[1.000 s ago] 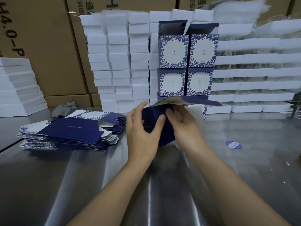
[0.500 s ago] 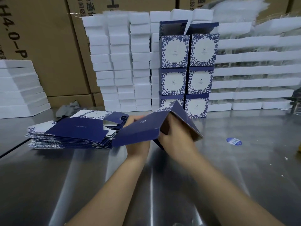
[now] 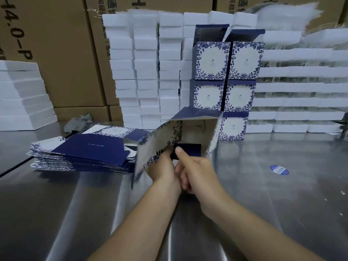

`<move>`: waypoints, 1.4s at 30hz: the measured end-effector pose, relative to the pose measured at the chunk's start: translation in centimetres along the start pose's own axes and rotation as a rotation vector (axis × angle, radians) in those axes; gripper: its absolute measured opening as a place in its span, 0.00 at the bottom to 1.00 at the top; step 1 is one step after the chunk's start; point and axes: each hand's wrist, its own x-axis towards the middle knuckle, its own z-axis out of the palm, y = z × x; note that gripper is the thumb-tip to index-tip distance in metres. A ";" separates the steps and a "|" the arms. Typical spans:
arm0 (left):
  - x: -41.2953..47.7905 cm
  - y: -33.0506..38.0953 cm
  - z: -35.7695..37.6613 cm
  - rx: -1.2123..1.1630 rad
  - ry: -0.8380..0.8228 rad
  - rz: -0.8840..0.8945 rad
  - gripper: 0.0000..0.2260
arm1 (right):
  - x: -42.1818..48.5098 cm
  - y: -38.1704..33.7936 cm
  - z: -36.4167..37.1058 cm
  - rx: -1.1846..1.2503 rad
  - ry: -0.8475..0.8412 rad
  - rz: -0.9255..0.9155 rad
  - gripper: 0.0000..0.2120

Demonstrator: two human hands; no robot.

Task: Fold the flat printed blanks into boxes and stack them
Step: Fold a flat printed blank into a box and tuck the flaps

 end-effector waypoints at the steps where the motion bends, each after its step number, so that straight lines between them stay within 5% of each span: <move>1: -0.1 -0.3 0.1 -0.035 -0.032 -0.034 0.14 | 0.2 0.0 -0.3 0.025 0.030 0.069 0.28; 5: -0.9 -1.1 0.4 0.015 -0.214 -0.096 0.19 | 0.6 0.3 -0.9 0.083 0.071 0.192 0.29; 11: -0.5 -0.4 0.6 -0.088 -0.033 -0.071 0.12 | 0.3 0.7 -0.5 0.115 0.021 0.225 0.23; 20: -1.1 -1.6 1.6 -0.079 -0.168 -0.073 0.07 | 1.3 0.6 -1.1 0.297 0.178 0.197 0.17; 28: -1.3 -2.1 2.0 0.250 -0.285 -0.069 0.35 | 1.3 0.7 -1.1 0.199 0.168 0.180 0.19; 38: -0.3 -1.3 1.6 0.048 -0.277 0.006 0.22 | 1.6 0.7 -1.4 0.181 0.126 0.084 0.19; 42: 0.1 -1.2 1.4 0.113 -0.217 0.079 0.21 | 1.9 0.6 -1.8 0.127 0.124 0.099 0.09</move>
